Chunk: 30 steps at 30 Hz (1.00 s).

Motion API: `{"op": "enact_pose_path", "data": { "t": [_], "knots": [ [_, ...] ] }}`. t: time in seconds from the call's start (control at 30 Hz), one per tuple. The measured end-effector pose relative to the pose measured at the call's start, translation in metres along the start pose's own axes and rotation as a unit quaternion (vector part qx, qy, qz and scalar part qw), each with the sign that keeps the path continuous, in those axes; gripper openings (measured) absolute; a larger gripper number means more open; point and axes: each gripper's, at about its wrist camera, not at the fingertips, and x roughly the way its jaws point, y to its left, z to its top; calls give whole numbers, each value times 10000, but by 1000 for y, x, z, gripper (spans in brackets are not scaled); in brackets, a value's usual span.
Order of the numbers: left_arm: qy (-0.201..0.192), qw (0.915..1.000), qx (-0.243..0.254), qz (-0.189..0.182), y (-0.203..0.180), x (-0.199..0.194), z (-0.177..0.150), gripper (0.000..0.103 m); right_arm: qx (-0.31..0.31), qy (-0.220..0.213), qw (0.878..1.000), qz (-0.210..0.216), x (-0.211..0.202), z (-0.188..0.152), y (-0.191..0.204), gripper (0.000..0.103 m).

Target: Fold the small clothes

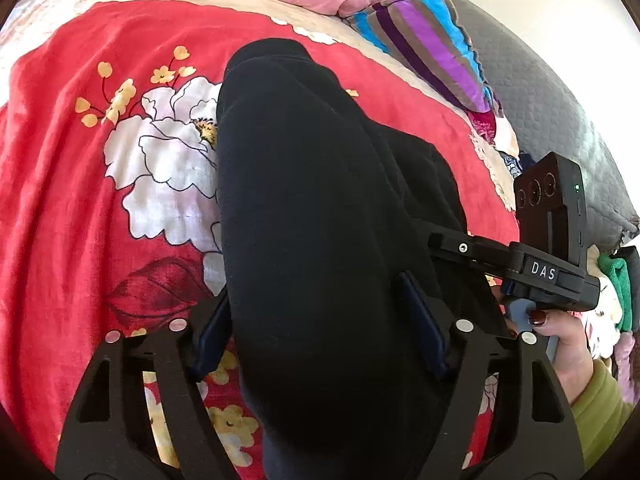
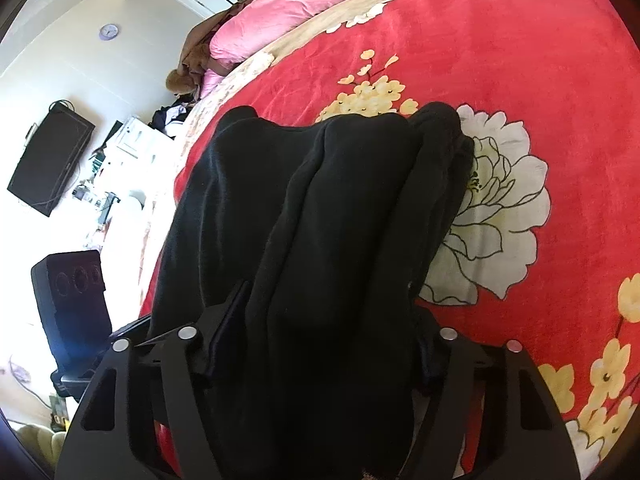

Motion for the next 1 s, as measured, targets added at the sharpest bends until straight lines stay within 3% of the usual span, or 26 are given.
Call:
{"op": "enact_pose_path", "data": {
  "t": [0.17,0.47,0.73,1.0],
  "knots": [
    [-42,9999,-29,-96,0,-4,2,60,16,-80,9998,171,-5,0,2,56],
    [-128,9998,-36,-143,1,-19,7,58,-332,-222,9990,213,-15,-1,23,56],
    [-407,9990,119,162,-2,-41,13,58,-604,-320,9969,388,-13,-1,42,56],
    [-528,9984,164,153,2,-43,13,58,-688,-456,9960,342,-13,0,46,56]
  ]
}}
